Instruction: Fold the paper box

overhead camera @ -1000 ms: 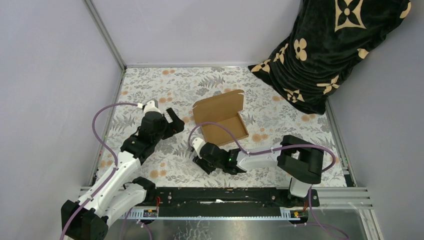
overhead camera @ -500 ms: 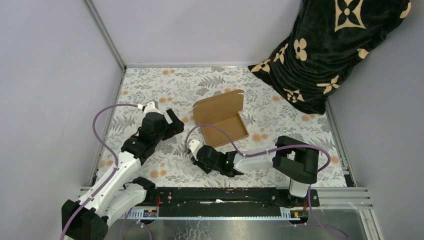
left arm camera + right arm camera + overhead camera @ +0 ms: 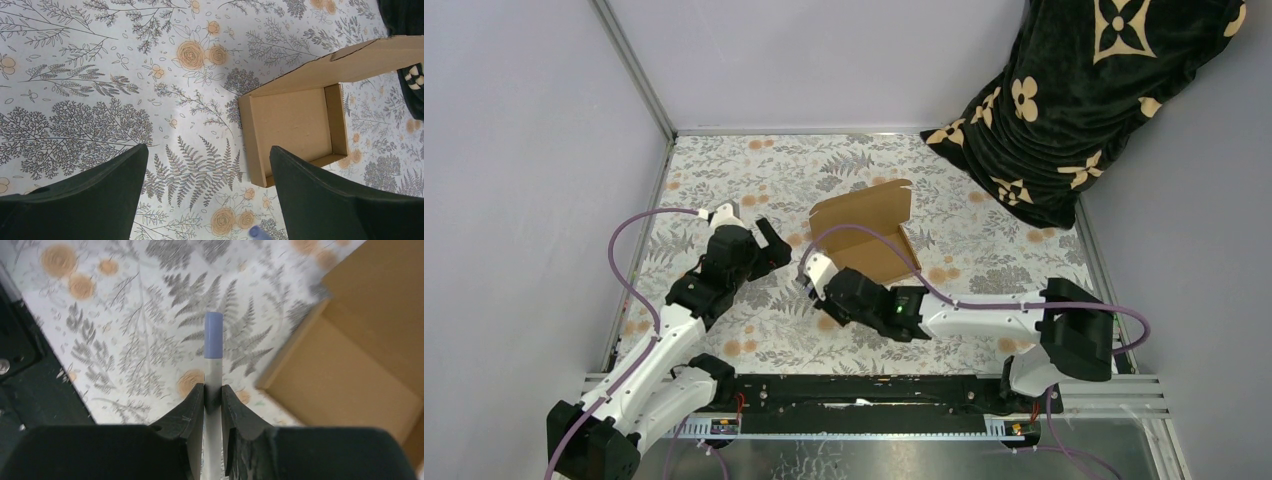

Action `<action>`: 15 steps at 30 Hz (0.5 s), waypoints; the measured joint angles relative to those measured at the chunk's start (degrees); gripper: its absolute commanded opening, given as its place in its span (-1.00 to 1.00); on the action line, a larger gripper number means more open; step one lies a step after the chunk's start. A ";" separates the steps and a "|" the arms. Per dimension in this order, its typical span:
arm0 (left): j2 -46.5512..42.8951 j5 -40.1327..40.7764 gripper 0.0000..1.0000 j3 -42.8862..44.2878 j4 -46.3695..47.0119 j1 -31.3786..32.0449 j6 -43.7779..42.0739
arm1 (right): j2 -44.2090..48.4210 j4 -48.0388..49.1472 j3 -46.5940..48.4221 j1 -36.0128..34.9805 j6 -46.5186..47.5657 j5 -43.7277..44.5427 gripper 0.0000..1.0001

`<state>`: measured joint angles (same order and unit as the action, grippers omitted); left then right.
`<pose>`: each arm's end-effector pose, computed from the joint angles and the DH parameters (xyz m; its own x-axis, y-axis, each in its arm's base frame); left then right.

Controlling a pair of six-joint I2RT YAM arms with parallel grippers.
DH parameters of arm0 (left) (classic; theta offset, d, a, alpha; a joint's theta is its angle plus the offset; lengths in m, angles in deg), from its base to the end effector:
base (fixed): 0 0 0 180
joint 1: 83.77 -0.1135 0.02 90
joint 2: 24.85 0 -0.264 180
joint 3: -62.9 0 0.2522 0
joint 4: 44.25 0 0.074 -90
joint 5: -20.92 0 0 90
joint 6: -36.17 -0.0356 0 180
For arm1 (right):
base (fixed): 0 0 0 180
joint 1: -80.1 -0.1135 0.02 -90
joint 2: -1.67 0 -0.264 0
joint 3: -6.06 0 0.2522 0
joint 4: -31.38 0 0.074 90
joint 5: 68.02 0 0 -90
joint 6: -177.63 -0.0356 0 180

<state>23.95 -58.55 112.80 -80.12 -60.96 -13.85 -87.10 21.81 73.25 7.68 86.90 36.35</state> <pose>0.1756 -0.0668 0.2548 -0.5588 -0.4503 -0.6964 -0.1517 0.8811 -0.4479 0.1116 0.3231 0.2286 -0.1672 -0.4868 -0.8574 -0.8573 0.5013 -0.1175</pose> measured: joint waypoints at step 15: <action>1.81 0.00 0.97 0.02 0.33 0.00 -0.04 | 1.55 -1.73 2.12 22.86 11.43 -9.81 -0.88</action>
<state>25.76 -58.55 112.82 -79.79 -60.96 -13.89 -85.55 20.08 75.37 30.54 98.33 26.54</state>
